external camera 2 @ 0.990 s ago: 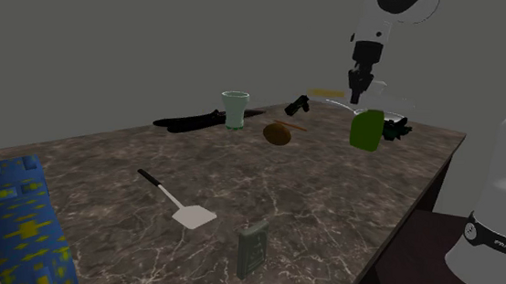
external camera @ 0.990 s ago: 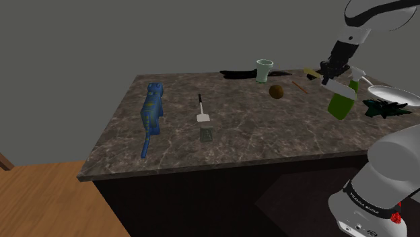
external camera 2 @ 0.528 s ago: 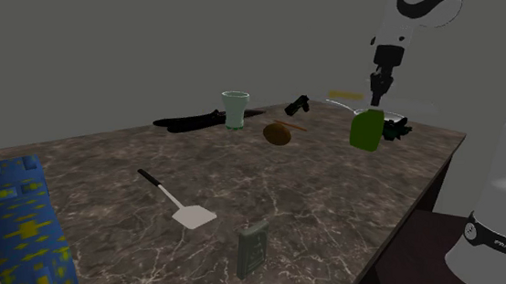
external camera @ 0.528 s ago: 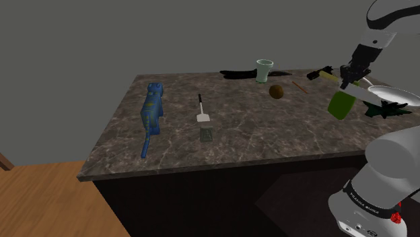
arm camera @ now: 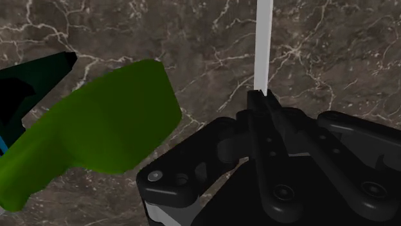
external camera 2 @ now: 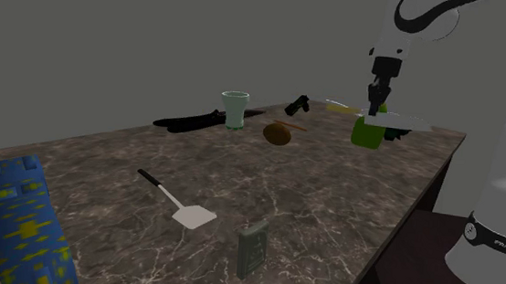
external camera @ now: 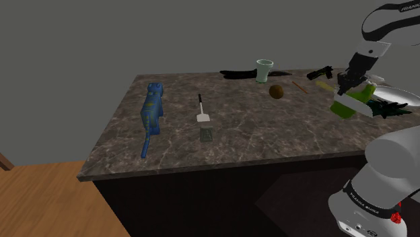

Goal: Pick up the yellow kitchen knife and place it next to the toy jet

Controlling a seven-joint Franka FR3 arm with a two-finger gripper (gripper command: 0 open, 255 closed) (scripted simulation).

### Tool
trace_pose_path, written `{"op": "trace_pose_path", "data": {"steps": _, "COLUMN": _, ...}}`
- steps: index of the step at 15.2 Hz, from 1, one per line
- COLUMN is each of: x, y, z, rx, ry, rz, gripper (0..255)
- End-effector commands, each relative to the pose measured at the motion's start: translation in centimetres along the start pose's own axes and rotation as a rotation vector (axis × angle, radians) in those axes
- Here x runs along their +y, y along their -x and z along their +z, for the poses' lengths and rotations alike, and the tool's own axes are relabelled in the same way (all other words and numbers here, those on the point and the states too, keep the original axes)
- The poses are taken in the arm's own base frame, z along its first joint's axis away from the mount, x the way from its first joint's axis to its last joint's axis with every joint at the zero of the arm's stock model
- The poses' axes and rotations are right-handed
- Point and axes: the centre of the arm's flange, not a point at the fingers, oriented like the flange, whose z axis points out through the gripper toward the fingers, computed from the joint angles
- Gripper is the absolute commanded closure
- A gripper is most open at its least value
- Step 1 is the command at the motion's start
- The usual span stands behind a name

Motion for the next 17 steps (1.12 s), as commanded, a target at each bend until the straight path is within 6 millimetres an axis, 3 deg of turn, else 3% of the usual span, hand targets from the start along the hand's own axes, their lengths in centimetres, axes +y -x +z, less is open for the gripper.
{"op": "trace_pose_path", "data": {"steps": 1, "x": 0.0, "y": 0.0, "z": 0.0, "rx": 0.001, "ry": 0.0, "rz": 0.0, "gripper": 0}}
{"op": "trace_pose_path", "data": {"steps": 4, "x": 2.1, "y": -4.7, "z": -2.4, "rx": -0.105, "ry": -0.108, "rz": -0.031, "gripper": 0}}
{"op": "trace_pose_path", "data": {"steps": 5, "x": 2.4, "y": -5.4, "z": -2.7, "rx": -0.121, "ry": -0.123, "rz": -0.036, "gripper": 0}}
{"op": "trace_pose_path", "data": {"steps": 12, "x": 1.9, "y": -4.9, "z": 1.0, "rx": -0.121, "ry": -0.123, "rz": -0.036, "gripper": 0}}
{"op": "trace_pose_path", "data": {"steps": 17, "x": 1.9, "y": -4.9, "z": 1.3, "rx": -0.121, "ry": -0.123, "rz": -0.036, "gripper": 0}}
